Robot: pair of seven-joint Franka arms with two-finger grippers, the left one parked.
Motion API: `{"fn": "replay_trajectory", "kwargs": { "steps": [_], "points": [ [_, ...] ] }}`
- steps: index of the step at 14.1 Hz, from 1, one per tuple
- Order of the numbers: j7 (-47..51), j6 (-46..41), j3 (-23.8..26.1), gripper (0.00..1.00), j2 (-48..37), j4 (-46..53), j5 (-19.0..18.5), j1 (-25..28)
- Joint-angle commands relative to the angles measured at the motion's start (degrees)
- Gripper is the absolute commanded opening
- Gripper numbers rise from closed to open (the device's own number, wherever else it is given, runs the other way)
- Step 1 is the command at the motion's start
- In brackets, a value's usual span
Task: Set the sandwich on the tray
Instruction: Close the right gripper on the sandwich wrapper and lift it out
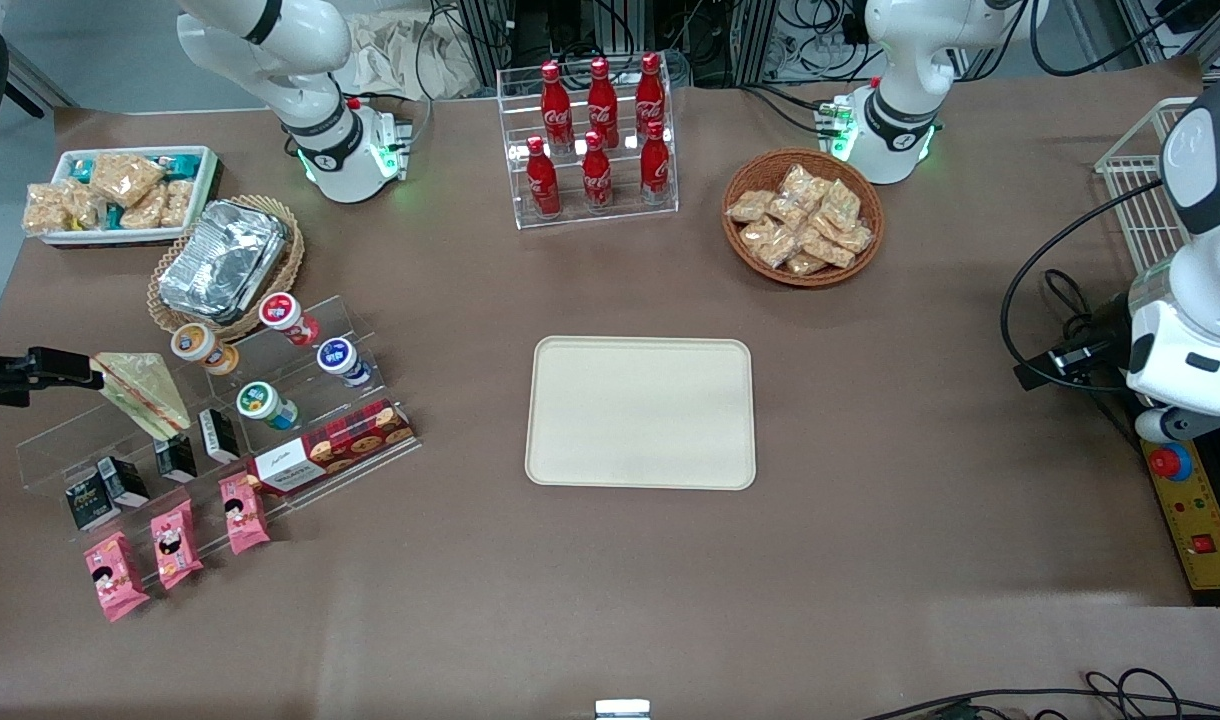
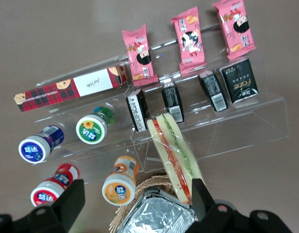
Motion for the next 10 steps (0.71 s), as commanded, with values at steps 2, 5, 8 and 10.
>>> {"fn": "replay_trajectory", "kwargs": {
  "steps": [2, 5, 8, 10],
  "points": [
    [-1.1, 2.1, -0.2, 0.98, -4.6, -6.8, -0.4, -1.1],
    [-1.8, 7.9, -0.5, 0.98, -8.8, -15.7, -0.5, -2.3],
    [-4.6, 12.5, -0.6, 0.98, -9.8, -20.9, -0.5, -2.6],
    [-10.2, 16.9, -0.6, 0.98, -10.3, -24.4, -0.6, -4.1]
  ]
}}
